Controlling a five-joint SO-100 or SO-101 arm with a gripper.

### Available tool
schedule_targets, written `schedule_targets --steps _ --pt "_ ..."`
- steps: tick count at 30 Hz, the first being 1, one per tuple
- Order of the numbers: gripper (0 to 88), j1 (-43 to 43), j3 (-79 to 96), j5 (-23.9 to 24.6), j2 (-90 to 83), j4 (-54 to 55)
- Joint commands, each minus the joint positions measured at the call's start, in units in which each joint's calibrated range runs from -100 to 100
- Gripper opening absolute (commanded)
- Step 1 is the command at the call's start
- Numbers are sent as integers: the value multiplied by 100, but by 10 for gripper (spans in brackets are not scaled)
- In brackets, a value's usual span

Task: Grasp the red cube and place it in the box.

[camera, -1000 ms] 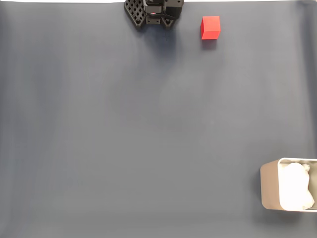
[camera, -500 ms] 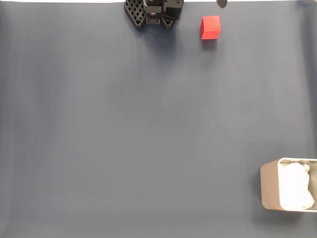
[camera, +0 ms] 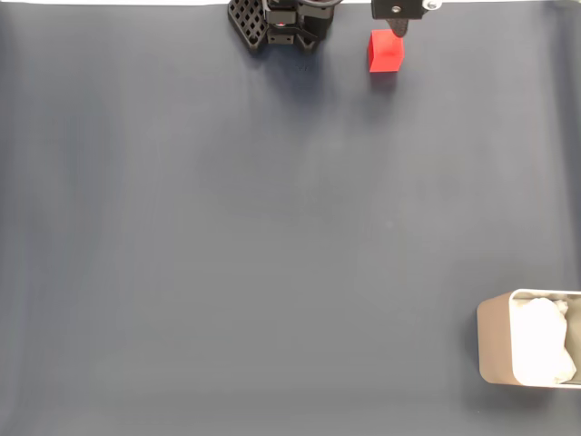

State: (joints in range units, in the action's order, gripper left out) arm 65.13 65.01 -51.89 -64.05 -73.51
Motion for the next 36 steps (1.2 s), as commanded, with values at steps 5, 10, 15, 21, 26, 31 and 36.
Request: schedule_targets --steps 5,10,15,21,26,31,36 --pt "233 -278 205 -239 -181 425" --pt "272 -427 479 -430 -294 589" --pt "300 -512 789 -586 -415 761" --pt "325 -661 1118 -767 -536 810" --pt "333 -746 1309 -860 -528 941" --pt "338 -761 1446 -855 -545 1031" --pt "349 -910 1565 -904 -493 1211"
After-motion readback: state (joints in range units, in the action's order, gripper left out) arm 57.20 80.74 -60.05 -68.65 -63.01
